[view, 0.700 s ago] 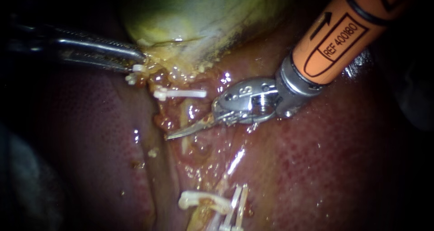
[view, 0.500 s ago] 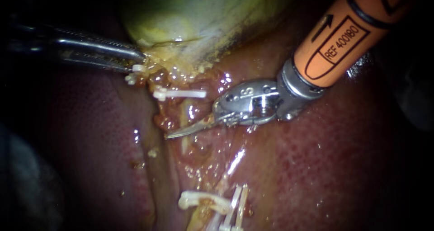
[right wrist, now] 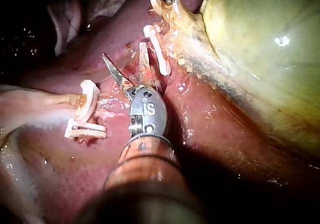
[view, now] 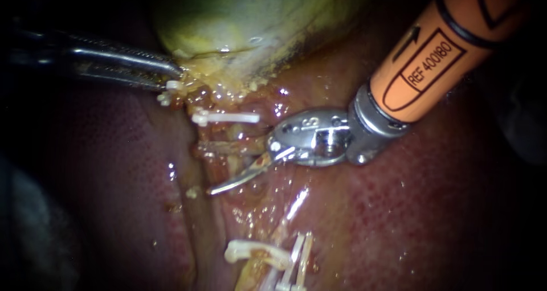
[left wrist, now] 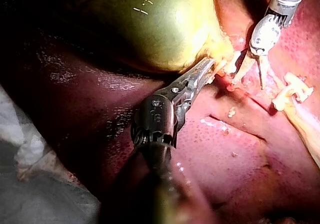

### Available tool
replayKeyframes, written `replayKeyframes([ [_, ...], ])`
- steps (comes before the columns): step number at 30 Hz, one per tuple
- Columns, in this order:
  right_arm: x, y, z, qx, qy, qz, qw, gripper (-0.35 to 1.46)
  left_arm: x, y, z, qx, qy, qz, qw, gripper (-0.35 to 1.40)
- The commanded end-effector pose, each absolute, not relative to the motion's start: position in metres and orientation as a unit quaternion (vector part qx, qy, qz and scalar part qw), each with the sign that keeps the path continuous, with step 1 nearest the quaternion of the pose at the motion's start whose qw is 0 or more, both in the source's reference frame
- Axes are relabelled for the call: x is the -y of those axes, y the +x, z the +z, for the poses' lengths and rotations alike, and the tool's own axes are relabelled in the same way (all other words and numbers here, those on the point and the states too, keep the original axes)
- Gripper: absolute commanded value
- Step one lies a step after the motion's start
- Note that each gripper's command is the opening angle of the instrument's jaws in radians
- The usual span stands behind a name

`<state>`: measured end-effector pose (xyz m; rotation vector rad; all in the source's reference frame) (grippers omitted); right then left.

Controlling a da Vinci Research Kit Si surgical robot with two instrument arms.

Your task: Go back from the cut right tube

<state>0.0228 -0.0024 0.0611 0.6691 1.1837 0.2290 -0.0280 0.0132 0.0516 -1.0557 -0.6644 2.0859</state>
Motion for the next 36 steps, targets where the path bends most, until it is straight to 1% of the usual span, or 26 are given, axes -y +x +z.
replayKeyframes([
  [1, 0.0027, 0.0221, 0.0606, -0.546, 0.293, 0.117, 0.776, 1.31, -0.0131, -0.0280, 0.0516, 0.255, -0.407, 0.805, 0.349, -0.35],
  [2, 0.0031, 0.0215, 0.0602, -0.544, 0.281, 0.129, 0.780, 1.33, -0.0131, -0.0280, 0.0516, 0.255, -0.407, 0.805, 0.349, -0.35],
  [5, 0.0039, 0.0194, 0.0586, -0.544, 0.234, 0.133, 0.795, 1.38, -0.0132, -0.0279, 0.0517, 0.255, -0.407, 0.805, 0.349, -0.35],
  [6, 0.0041, 0.0186, 0.0580, -0.545, 0.214, 0.128, 0.800, 1.40, -0.0132, -0.0279, 0.0517, 0.255, -0.407, 0.805, 0.349, -0.35],
  [8, 0.0039, 0.0174, 0.0570, -0.539, 0.188, 0.116, 0.813, 1.43, -0.0132, -0.0279, 0.0517, 0.254, -0.407, 0.805, 0.349, -0.35],
  [11, 0.0033, 0.0155, 0.0557, -0.508, 0.160, 0.094, 0.841, 1.43, -0.0132, -0.0279, 0.0517, 0.254, -0.407, 0.805, 0.349, -0.35],
  [13, 0.0028, 0.0140, 0.0550, -0.478, 0.146, 0.080, 0.862, 1.43, -0.0132, -0.0279, 0.0517, 0.254, -0.407, 0.805, 0.349, -0.35],
  [16, 0.0020, 0.0119, 0.0545, -0.446, 0.128, 0.065, 0.883, 1.43, -0.0132, -0.0279, 0.0517, 0.254, -0.407, 0.805, 0.349, -0.35],
  [18, 0.0013, 0.0106, 0.0542, -0.438, 0.120, 0.066, 0.888, 1.43, -0.0132, -0.0279, 0.0517, 0.254, -0.407, 0.805, 0.349, -0.35],
  [20, 0.0008, 0.0092, 0.0540, -0.433, 0.115, 0.074, 0.891, 1.43, -0.0132, -0.0279, 0.0517, 0.254, -0.407, 0.805, 0.349, -0.35],
  [24, 0.0004, 0.0077, 0.0539, -0.424, 0.106, 0.084, 0.895, 1.43, -0.0132, -0.0280, 0.0517, 0.254, -0.407, 0.805, 0.350, -0.35],
  [28, 0.0004, 0.0074, 0.0541, -0.431, 0.127, 0.080, 0.890, 1.43, -0.0132, -0.0282, 0.0519, 0.253, -0.407, 0.805, 0.350, -0.35],
  [32, 0.0005, 0.0074, 0.0542, -0.432, 0.129, 0.079, 0.889, 1.45, -0.0128, -0.0289, 0.0526, 0.249, -0.406, 0.806, 0.351, -0.35],
  [36, 0.0004, 0.0074, 0.0543, -0.432, 0.128, 0.079, 0.889, 1.45, -0.0120, -0.0307, 0.0539, 0.248, -0.407, 0.806, 0.350, -0.35],
])
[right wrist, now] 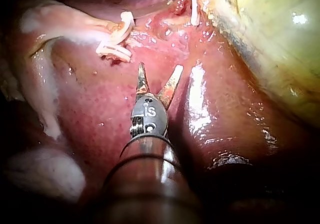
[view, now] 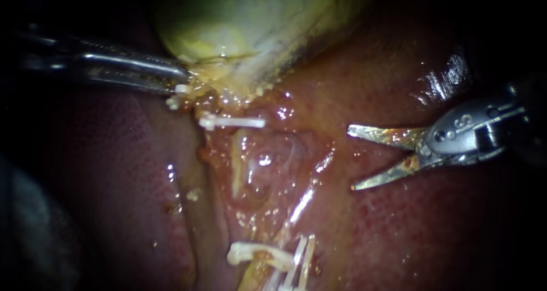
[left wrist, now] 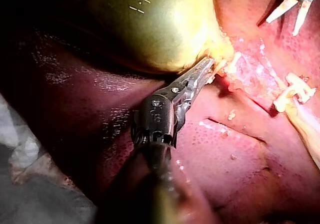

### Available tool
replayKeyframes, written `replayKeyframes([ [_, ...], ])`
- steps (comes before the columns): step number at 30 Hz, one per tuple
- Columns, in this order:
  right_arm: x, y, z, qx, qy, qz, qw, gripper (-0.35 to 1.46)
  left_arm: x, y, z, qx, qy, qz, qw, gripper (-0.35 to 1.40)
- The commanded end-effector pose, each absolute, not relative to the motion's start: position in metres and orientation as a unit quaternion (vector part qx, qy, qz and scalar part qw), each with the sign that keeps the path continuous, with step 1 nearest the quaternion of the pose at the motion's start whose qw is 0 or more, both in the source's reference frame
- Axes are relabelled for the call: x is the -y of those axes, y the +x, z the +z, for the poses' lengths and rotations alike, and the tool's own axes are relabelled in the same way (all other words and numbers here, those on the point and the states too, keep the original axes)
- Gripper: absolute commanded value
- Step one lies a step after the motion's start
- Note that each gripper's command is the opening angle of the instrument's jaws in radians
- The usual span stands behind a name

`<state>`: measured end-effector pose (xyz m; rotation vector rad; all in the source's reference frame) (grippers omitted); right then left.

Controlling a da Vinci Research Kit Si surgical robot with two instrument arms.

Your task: Go back from the cut right tube

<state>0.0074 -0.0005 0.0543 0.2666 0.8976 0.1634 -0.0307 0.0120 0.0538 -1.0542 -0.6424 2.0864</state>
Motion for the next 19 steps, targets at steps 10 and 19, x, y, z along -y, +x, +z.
replayKeyframes([
  [10, 0.0004, 0.0074, 0.0543, -0.432, 0.128, 0.079, 0.889, 1.45, -0.0108, -0.0326, 0.0563, 0.253, -0.409, 0.807, 0.343, -0.35],
  [19, 0.0003, 0.0079, 0.0545, -0.441, 0.146, 0.068, 0.883, 1.43, -0.0108, -0.0322, 0.0561, 0.254, -0.409, 0.807, 0.342, -0.35],
])
